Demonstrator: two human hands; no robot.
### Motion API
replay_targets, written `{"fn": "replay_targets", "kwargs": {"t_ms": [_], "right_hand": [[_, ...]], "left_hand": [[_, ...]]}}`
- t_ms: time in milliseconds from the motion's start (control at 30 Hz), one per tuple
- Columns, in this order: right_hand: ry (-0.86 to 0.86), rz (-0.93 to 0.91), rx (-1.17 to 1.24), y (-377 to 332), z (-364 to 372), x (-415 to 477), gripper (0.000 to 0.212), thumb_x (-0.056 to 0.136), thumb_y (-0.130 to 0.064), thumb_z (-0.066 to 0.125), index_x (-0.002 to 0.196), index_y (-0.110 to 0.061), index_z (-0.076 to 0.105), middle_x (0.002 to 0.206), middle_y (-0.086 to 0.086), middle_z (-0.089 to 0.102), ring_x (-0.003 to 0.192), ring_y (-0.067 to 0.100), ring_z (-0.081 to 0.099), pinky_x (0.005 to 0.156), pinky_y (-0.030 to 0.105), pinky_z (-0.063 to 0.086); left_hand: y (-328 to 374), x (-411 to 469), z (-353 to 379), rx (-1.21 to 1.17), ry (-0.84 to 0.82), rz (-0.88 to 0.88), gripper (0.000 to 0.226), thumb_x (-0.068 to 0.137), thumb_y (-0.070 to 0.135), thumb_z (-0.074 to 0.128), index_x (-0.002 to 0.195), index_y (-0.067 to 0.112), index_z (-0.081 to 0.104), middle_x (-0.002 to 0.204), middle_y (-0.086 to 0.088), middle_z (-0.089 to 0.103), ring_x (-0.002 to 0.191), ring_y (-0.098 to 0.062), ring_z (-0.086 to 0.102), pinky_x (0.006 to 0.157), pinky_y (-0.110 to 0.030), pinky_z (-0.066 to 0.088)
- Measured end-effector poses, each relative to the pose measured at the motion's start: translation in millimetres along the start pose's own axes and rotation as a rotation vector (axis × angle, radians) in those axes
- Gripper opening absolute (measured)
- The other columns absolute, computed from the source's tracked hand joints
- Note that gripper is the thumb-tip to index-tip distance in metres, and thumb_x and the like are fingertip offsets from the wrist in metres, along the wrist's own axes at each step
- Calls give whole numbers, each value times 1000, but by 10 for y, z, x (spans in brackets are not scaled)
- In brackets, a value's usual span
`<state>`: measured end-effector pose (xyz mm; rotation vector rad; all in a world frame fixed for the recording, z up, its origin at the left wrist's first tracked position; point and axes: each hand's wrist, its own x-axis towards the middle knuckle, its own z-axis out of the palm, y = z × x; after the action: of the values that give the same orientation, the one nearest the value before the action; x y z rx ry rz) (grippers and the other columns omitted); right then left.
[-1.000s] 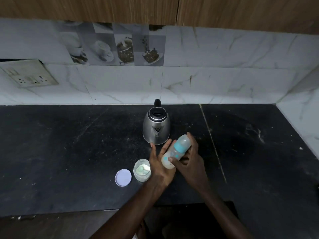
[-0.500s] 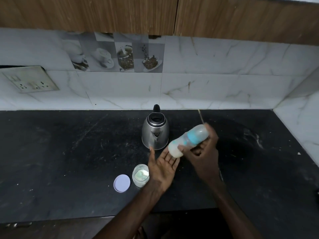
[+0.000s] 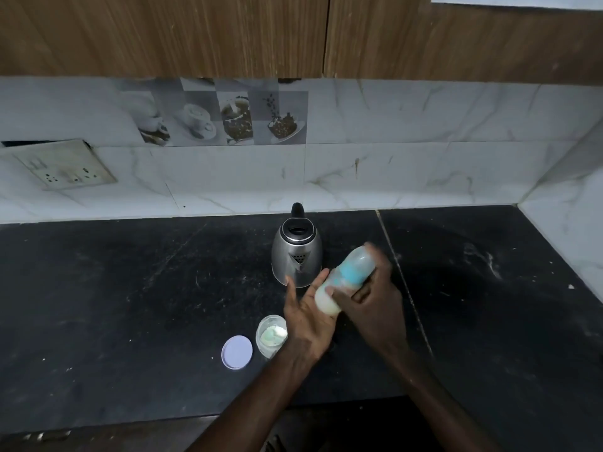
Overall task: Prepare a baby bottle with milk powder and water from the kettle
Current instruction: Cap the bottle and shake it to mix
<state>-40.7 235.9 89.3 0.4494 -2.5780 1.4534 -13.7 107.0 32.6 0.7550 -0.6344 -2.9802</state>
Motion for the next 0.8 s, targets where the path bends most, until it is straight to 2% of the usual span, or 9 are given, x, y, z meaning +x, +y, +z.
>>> {"fn": "replay_targets", "kwargs": {"t_ms": [67,200,333,467,500,600,633,733,800], "right_hand": [[143,35,135,-4,-24,52,105,69,-58,89,152,-58,25,131,-14,64,103,5,73,84,40,65],[-76,11,54,-80,0,-60,104,69,-50,91,153,-53,29,136,-21,62,110,3,70,90,42,63],[224,79,219,-31,-66,65,102,72,-51,91,154,-49,30,130,-17,65,109,8,73,88,44,64],[-79,32,53,-98,-39,-119,102,67,-56,89,149,-61,28,126,-18,68,99,0,72,83,32,64],[-83,10,34,-90,-52,-103,102,67,-59,89,148,-63,27,125,-19,68,96,-1,72,80,28,64],[194,43,195,-64,-82,29,98,71,-59,88,148,-60,28,123,-15,68,99,4,75,78,25,63],[199,29,198,-83,-80,20,97,71,-56,89,147,-61,28,121,-16,69,99,7,75,78,23,63],[-86,8,55,-127,-58,-81,99,70,-54,89,148,-63,28,119,-19,70,93,4,73,80,27,62],[-26,-7,37,-102,-113,-23,99,69,-60,88,147,-64,28,123,-21,68,96,6,73,80,31,62]], "left_hand": [[-9,-2,2,12,11,21,92,90,75,51,147,2,54,143,-24,63,140,-36,56,126,-48,34],[-36,-35,32,-33,10,-27,91,88,74,57,143,2,58,145,-29,60,139,-43,54,123,-54,36],[-61,5,14,18,35,17,90,92,76,48,143,2,59,142,-22,64,140,-33,56,127,-46,33],[-81,-33,38,-12,-15,-32,93,87,74,56,146,2,54,149,-27,57,144,-42,49,128,-53,30],[-90,-39,37,-4,-26,-24,94,87,74,56,147,1,54,148,-27,57,143,-42,50,127,-53,30],[-98,-23,12,30,9,26,93,91,75,50,146,0,55,143,-23,63,137,-33,57,129,-47,29],[-106,-29,13,28,16,28,93,91,75,50,146,0,56,142,-23,64,137,-33,58,129,-47,29],[-102,-67,51,12,-14,-15,93,89,74,54,145,1,56,146,-27,59,141,-41,53,122,-51,39],[-98,-43,39,26,-10,3,92,91,75,51,145,1,55,145,-26,61,141,-40,54,121,-50,41]]}}
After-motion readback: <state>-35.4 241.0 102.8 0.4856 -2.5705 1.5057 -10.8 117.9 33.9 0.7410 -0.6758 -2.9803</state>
